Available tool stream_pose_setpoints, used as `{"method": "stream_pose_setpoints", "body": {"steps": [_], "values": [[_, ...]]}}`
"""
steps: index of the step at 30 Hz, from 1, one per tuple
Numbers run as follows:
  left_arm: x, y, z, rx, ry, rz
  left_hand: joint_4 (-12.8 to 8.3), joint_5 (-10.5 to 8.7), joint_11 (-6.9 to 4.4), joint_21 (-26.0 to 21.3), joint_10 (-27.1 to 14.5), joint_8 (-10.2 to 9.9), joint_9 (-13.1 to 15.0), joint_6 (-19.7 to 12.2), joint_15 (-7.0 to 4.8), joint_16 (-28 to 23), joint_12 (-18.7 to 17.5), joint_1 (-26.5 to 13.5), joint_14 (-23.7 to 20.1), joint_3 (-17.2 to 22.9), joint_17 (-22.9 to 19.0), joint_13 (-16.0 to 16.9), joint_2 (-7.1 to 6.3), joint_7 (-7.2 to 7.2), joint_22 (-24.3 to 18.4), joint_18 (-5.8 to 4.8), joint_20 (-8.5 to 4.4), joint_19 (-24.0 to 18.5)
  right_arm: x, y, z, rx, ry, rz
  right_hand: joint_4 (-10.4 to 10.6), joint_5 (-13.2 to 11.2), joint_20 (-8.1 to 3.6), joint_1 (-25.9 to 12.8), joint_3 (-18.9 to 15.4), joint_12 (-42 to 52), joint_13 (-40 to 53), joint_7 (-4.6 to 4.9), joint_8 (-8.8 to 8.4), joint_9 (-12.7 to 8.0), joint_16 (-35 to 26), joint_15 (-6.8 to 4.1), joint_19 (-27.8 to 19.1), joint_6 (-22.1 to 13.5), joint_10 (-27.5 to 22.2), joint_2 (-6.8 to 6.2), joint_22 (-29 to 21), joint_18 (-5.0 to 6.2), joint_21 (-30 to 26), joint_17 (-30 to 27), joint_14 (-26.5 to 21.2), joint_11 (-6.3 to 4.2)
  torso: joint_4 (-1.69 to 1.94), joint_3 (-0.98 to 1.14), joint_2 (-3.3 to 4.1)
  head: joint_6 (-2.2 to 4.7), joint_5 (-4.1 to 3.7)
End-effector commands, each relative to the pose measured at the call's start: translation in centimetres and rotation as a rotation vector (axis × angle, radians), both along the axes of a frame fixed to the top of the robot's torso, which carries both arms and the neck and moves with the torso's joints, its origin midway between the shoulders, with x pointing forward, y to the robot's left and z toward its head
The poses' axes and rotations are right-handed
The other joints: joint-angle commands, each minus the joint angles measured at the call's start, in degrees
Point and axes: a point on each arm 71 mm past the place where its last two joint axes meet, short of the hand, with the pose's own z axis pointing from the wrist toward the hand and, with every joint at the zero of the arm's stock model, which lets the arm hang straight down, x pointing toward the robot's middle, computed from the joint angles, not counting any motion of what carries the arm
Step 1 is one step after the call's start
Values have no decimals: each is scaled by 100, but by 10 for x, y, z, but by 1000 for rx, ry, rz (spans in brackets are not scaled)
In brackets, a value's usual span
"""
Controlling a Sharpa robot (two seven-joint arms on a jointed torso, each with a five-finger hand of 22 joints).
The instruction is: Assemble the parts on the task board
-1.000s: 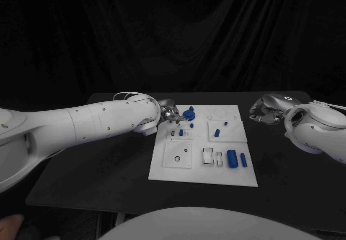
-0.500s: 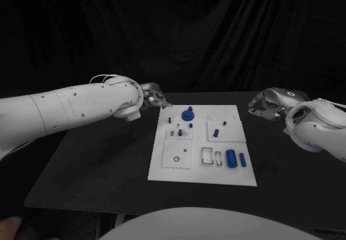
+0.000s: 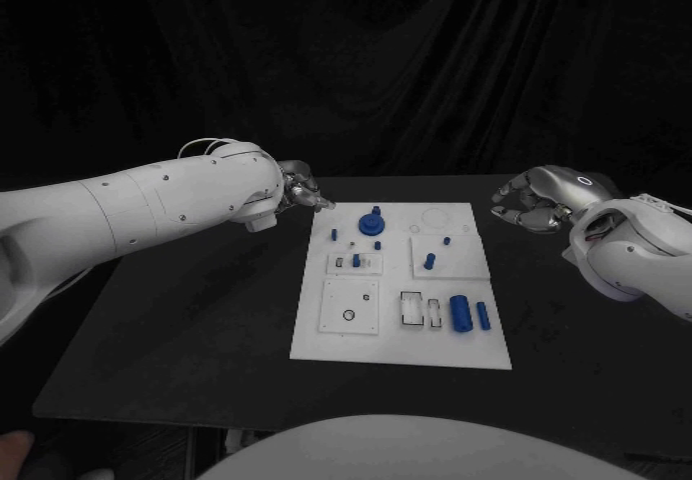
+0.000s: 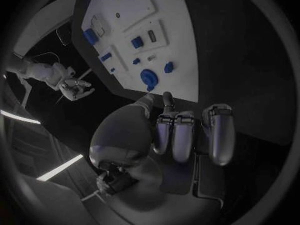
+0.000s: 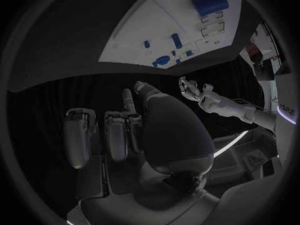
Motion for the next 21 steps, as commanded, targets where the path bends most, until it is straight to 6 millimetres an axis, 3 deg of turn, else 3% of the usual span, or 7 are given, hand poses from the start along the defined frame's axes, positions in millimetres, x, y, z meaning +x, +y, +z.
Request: {"method": "stream_pose_setpoints", "body": {"steps": [1, 9, 10, 13, 21], "values": [[-1, 3, -3, 11, 38, -18, 36, -8, 49, -27, 599, -40, -26, -12, 49, 15, 20, 42, 595, 10, 1510, 1509, 3, 36, 1222, -49, 49, 258, -1, 2, 3, 37, -39, 20, 31, -37, 29, -72, 11, 36, 1510, 8, 38, 5, 17, 29, 375, 31, 607, -5, 1391, 43, 23, 1510, 594, 34, 10, -52, 107, -1, -4], [-1, 3, -3, 11, 38, -18, 36, -8, 49, -27, 599, -40, -26, -12, 49, 15, 20, 42, 595, 10, 1510, 1509, 3, 36, 1222, -49, 49, 258, -1, 2, 3, 37, -39, 20, 31, -37, 29, -72, 11, 36, 1510, 8, 38, 5, 17, 29, 375, 31, 607, -5, 1391, 43, 23, 1510, 594, 34, 10, -52, 107, -1, -4], [2, -13, -14, 11, 62, -45, 692, -612, 30, -15, 599, 38, 13, 411, 41, 15, 20, -772, 595, -588, 1510, 1509, -176, -2, 1225, -46, 61, 260, -1, 2, 2, 28, -15, 12, 543, -290, -50, -749, -190, 36, 1510, -90, 102, 10, 17, -56, 585, 284, 607, 136, 1508, -45, 319, 1510, 594, -53, 3, -79, 193, -1, 5], [3, -14, -16, 17, 68, -41, 687, -605, 29, -23, 599, 31, 11, 415, 40, 15, 20, -761, 595, -589, 1510, 1509, -167, -4, 1222, -44, 61, 257, -1, 2, 1, 26, -11, 11, 546, -308, -57, -902, -218, 36, 1510, -101, 84, -2, 17, -73, 585, 279, 607, 203, 1508, -45, 319, 1510, 594, -56, 0, -75, 190, -1, 11], [2, -13, -22, 22, 77, -33, 682, -602, 28, -33, 599, 27, 11, 421, 39, 15, 20, -753, 595, -591, 1510, 1509, -164, -5, 1219, -42, 60, 253, -1, 1, 1, 20, 1, 5, 537, -298, -66, -910, -217, 36, 1510, -99, 78, -5, 17, -70, 585, 275, 607, 207, 1508, -45, 319, 1510, 594, -64, 7, -74, 186, -1, 7]]}}
